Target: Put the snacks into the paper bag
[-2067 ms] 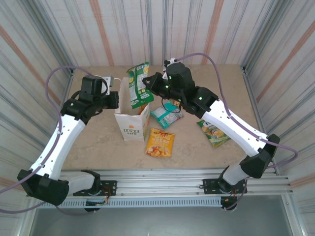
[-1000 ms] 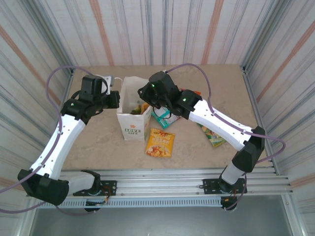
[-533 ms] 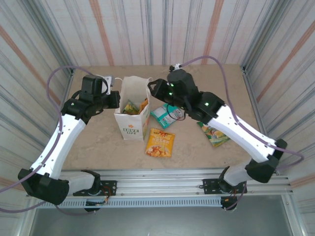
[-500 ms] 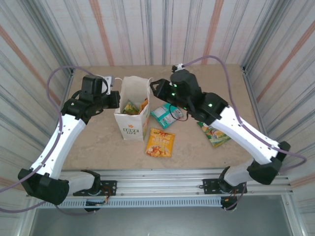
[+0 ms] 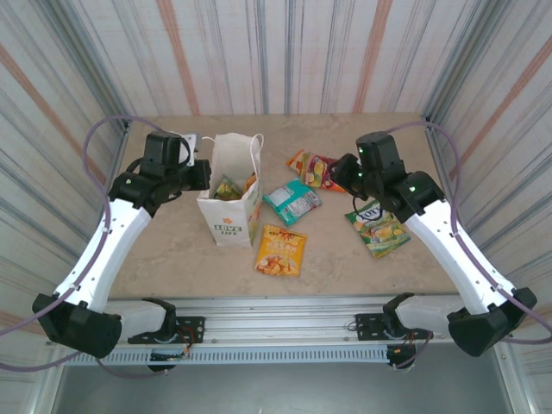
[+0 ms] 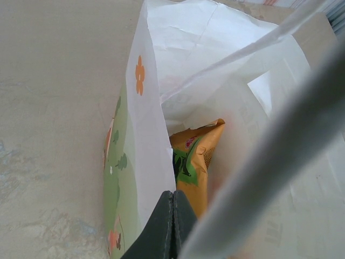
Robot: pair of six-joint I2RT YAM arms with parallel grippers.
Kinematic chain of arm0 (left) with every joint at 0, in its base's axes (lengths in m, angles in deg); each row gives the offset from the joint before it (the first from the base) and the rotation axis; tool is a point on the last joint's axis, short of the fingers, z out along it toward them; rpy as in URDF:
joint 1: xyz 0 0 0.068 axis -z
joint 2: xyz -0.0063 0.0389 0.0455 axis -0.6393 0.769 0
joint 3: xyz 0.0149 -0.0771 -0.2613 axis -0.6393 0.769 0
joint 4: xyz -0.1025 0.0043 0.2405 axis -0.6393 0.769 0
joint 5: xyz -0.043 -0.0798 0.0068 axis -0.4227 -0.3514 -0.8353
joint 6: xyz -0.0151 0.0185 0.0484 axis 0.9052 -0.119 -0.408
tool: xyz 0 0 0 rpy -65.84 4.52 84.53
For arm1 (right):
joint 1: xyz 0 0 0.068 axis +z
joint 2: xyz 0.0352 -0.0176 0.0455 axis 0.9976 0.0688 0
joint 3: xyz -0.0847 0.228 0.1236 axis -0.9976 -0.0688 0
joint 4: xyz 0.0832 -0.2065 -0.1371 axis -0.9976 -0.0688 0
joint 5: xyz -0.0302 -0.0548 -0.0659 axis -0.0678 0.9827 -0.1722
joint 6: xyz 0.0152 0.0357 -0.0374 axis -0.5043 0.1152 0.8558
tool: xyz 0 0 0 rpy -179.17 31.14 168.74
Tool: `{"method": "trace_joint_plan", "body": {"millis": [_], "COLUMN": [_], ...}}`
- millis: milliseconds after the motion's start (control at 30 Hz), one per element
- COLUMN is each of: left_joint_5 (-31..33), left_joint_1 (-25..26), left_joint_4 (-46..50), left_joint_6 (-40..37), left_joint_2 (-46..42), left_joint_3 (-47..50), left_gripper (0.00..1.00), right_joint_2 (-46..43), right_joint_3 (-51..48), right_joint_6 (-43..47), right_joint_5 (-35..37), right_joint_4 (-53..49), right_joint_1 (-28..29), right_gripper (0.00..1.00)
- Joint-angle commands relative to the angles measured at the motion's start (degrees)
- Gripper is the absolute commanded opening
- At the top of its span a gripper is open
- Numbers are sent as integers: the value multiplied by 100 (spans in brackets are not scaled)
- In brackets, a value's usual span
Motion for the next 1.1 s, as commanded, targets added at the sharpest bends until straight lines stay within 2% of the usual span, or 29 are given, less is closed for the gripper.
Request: {"method": "trace_joint_plan", "body": {"millis": [0, 100, 300, 433, 533, 767, 933, 1067], "left_joint_5": [43, 39, 43, 30, 14, -6, -14, -51], "left_joint_1": [-40, -42, -39, -42, -38, -44, -40, -44], "left_joint_4": [91, 91, 47, 33, 38, 64, 4, -41], "left_joint_6": [-90, -98, -89, -98, -105, -98, -96, -84], "left_joint_2": [65, 75, 99, 146, 171, 206, 230, 261], "left_joint_3": [-67, -66, -58, -67, -91, -74, -32, -22], "left_gripper": [3, 3, 3, 3, 3, 3, 3, 3], "right_joint_2": [-241, -380, -607, -583, -566, -682, -630, -261], "right_joint_3": [-284, -686, -1765, -2555, -3036, -3611, -3895, -4027], "right_joint_6": [275, 448, 832, 869, 876, 599, 663, 836], "right_joint_5": [-426, -770, -949, -1539, -1730, -486, -645, -767], "right_joint_4": [-547, -604, -571, -213, 101, 117, 311, 524], "right_joint_1": [-489, -1086, -2405, -3293, -3777, -4356, -4881, -4990], "right_gripper": [41, 45, 51, 56, 58, 63, 65, 66]}}
